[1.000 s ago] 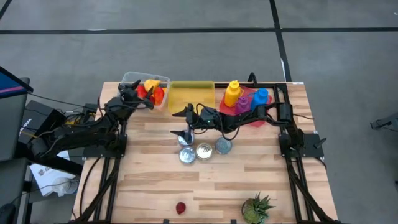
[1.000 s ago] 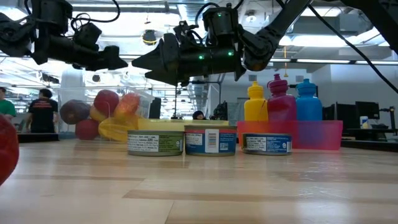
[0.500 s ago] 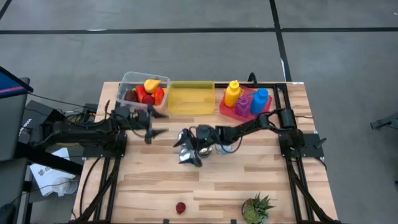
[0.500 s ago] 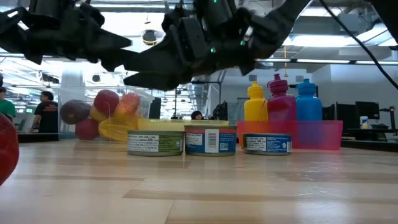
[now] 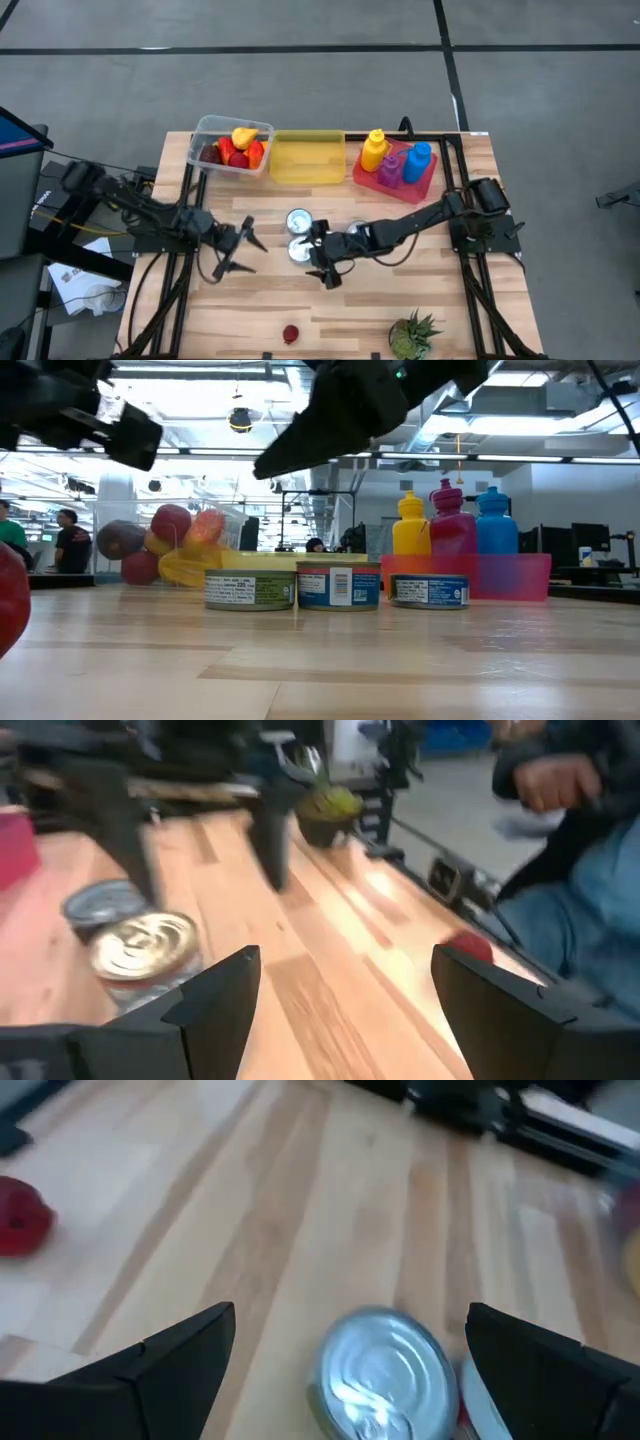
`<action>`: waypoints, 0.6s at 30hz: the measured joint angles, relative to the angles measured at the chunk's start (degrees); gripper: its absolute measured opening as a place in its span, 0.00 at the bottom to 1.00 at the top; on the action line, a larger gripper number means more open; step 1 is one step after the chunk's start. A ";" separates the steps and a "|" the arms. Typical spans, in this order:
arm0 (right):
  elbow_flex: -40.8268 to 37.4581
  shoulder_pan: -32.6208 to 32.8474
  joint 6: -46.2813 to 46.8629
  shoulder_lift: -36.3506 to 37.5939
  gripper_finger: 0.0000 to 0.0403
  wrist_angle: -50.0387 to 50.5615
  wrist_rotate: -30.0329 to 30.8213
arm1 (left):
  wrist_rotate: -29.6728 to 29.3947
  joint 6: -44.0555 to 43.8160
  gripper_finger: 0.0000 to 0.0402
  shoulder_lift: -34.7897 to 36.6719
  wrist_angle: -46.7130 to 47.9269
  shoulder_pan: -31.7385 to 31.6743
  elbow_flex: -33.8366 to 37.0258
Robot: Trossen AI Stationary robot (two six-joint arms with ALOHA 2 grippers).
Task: Pick & Place Food Item
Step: Put the red pomegranate into the transparent bin
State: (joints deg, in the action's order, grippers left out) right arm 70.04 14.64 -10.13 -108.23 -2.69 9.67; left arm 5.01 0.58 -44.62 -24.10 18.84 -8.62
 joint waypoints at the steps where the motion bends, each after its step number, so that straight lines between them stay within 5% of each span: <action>1: 0.00 0.37 0.65 0.33 0.95 1.00 1.48 | -2.25 0.39 0.71 -0.98 -0.11 2.29 0.00; 7: 0.00 1.59 4.85 0.75 0.95 3.61 5.87 | -9.18 6.68 0.71 -10.23 -3.14 13.39 -1.02; 13: 0.00 2.40 9.57 0.75 0.95 6.22 5.90 | -14.61 9.60 0.71 -21.15 -4.21 19.78 -10.28; 18: 0.00 3.04 11.58 0.75 0.95 7.17 7.49 | -12.97 7.80 0.71 -25.41 -10.01 20.62 -15.31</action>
State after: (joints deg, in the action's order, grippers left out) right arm 70.04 17.68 1.45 -107.48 4.48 17.16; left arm -7.96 8.38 -70.03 -34.11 39.46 -23.93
